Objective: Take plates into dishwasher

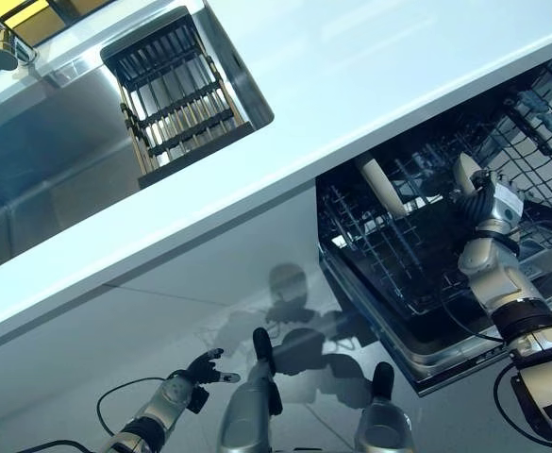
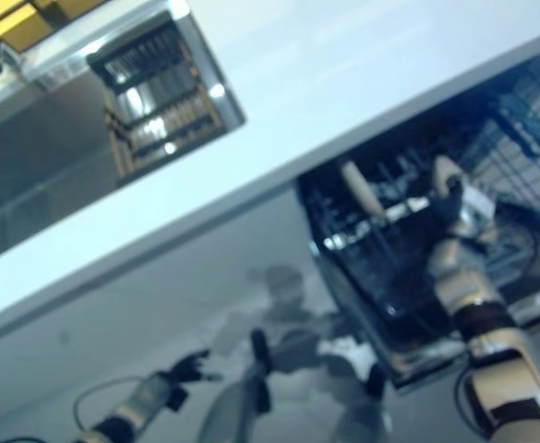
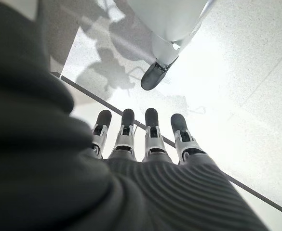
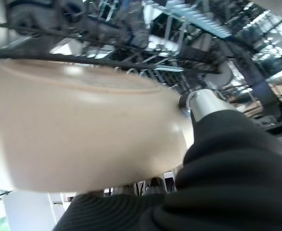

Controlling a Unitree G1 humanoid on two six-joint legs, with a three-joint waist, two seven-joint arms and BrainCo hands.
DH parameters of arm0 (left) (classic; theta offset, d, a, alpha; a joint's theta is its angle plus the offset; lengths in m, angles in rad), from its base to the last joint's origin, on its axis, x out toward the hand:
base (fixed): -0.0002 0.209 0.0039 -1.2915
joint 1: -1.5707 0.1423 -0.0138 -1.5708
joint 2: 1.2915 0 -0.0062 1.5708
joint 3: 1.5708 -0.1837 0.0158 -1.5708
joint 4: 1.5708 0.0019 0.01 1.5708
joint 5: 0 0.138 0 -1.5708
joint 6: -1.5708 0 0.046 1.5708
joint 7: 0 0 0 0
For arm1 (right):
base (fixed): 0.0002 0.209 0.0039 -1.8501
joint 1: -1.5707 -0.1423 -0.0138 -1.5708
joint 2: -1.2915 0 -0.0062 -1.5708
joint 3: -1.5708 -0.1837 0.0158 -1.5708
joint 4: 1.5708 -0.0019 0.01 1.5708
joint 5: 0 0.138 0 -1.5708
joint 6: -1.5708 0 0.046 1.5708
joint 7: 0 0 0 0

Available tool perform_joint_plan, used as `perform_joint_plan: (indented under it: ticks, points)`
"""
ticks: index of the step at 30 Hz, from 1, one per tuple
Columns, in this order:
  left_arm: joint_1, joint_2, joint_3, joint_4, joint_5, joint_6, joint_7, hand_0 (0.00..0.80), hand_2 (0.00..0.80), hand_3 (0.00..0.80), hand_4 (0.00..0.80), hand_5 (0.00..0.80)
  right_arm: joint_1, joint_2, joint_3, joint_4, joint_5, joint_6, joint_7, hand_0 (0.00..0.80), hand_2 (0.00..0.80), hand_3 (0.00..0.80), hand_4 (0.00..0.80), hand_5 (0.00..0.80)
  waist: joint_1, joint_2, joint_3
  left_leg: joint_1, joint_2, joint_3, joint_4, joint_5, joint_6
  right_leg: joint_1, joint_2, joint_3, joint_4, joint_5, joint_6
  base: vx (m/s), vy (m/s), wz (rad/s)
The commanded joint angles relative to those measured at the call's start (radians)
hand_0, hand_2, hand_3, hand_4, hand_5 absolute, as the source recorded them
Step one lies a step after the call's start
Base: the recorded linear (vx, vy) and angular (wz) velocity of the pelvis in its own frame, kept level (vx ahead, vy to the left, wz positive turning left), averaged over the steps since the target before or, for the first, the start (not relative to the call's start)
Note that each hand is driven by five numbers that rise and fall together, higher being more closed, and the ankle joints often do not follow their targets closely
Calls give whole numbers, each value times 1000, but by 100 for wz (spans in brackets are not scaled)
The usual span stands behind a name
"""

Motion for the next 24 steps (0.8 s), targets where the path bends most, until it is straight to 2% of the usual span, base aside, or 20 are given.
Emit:
perform_joint_plan:
  ticks: [1,9,18,24]
  points:
    - [-53,35,-31,-37,-49,-27,-6,0,0,0,0,0,-125,-59,17,1,-3,-8,2,800,800,800,800,800,45,-47,43,56,-68,22,-2,-116,-1,-200,-30,-20,226,-61,-79,0,0,0]
    - [-39,52,-21,-54,-53,-22,0,0,0,0,0,0,-127,-100,14,32,-43,-17,17,800,800,800,800,800,57,-65,55,56,-58,44,-2,-114,-1,-201,-37,-47,223,-47,-69,-1,-4,0]
    - [-37,93,0,-86,-62,2,-3,0,0,0,0,0,-109,-152,2,43,-45,-23,41,800,800,800,800,800,61,-96,65,50,-44,63,-2,-112,0,-210,-35,-54,220,-32,-55,-13,-37,-2]
    - [-45,107,3,-94,-64,7,-7,0,0,0,0,0,-126,-168,-1,71,-17,-23,60,800,800,800,800,800,65,-94,72,40,-43,60,-2,-109,0,-220,-30,-55,226,-35,-56,-10,-17,-1]
